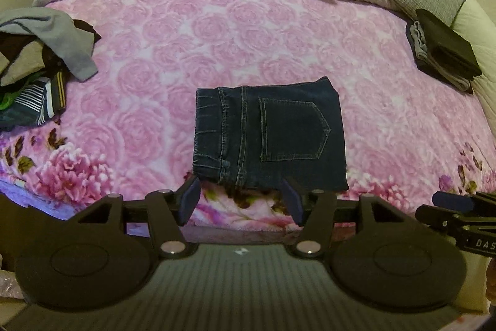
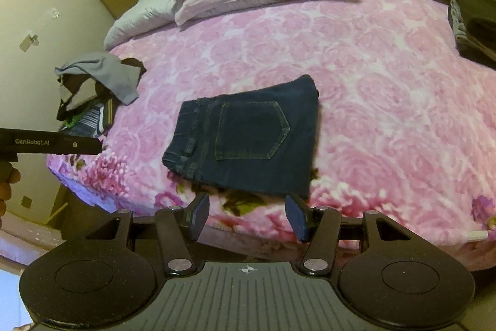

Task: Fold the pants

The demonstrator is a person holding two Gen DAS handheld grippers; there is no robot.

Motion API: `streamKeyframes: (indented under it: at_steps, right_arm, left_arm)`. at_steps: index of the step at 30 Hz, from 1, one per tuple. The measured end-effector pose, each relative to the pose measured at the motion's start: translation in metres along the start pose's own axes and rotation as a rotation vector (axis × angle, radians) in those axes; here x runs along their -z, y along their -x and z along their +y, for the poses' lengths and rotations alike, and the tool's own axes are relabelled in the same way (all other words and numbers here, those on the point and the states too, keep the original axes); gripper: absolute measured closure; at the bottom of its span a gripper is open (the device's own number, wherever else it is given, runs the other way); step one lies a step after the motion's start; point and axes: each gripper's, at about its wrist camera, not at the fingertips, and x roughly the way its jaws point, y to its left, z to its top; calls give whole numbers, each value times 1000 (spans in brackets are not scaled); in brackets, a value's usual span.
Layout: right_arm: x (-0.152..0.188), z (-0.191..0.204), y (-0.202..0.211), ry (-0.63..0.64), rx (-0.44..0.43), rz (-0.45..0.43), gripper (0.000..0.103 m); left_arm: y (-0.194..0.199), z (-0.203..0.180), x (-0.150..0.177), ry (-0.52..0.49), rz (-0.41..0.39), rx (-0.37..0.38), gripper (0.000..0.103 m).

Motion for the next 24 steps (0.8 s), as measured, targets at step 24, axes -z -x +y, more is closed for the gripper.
streamKeyframes:
  at_steps: [24]
  right_arm:
    - [-53,-115,-185,-180,35,75,40]
  left_arm:
    - [-271,117,-30,204,101,292,36]
